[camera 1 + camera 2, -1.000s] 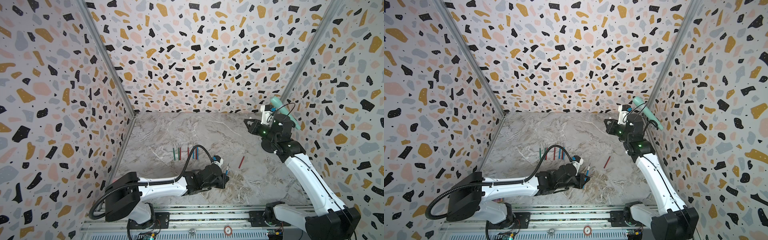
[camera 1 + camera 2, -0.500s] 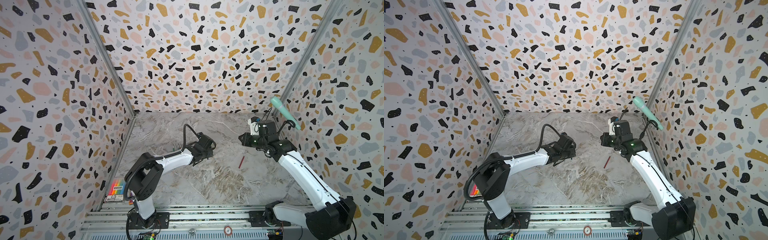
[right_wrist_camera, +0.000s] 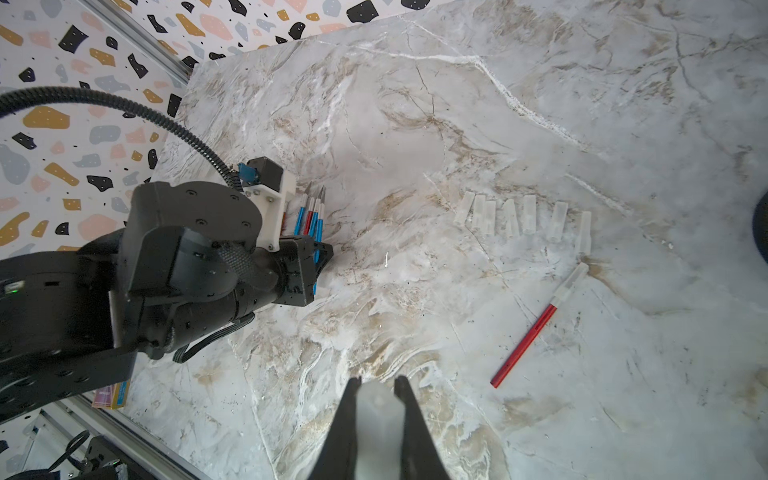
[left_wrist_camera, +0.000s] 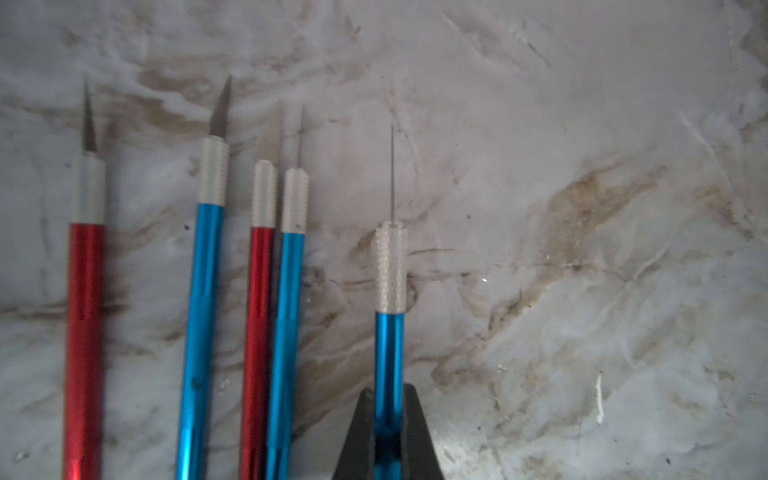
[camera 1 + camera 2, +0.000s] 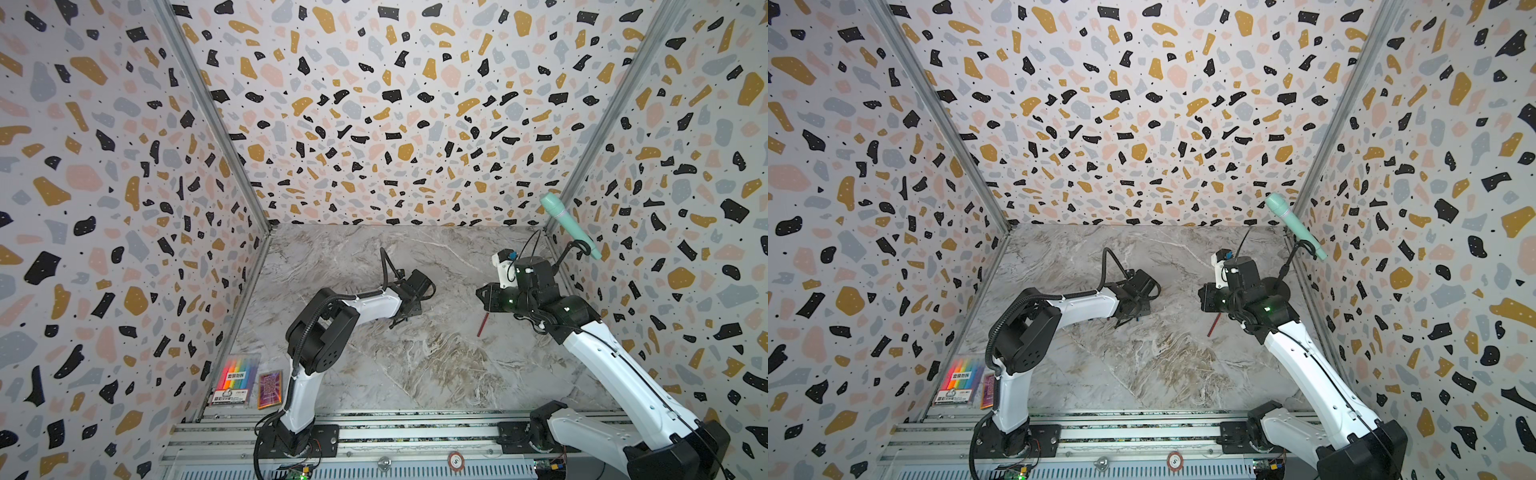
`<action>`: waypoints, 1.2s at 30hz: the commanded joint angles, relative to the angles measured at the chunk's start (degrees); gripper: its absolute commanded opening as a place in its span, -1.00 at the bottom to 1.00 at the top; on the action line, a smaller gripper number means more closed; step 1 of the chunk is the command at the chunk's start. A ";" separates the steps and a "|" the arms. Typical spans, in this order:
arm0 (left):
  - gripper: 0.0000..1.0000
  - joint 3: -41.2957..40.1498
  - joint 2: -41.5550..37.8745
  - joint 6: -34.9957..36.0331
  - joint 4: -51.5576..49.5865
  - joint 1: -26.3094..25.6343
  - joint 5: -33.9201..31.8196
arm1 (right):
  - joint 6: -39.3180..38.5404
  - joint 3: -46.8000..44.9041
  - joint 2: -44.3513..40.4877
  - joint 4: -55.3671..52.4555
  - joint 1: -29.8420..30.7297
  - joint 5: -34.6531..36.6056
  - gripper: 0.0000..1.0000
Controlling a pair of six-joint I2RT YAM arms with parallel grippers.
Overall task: Remove protective caps from carving knives
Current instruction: Place the carving knife at the center of the board.
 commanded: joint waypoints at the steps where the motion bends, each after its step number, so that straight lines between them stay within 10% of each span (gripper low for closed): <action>1: -1.00 1.42 1.55 1.27 -3.63 0.19 -2.49 | -0.44 -0.31 -1.85 -1.16 0.63 -0.02 -1.00; 36: -0.71 1.56 4.54 3.43 -9.64 -0.70 -4.09 | 0.28 1.75 -2.21 -2.33 1.79 0.23 -1.00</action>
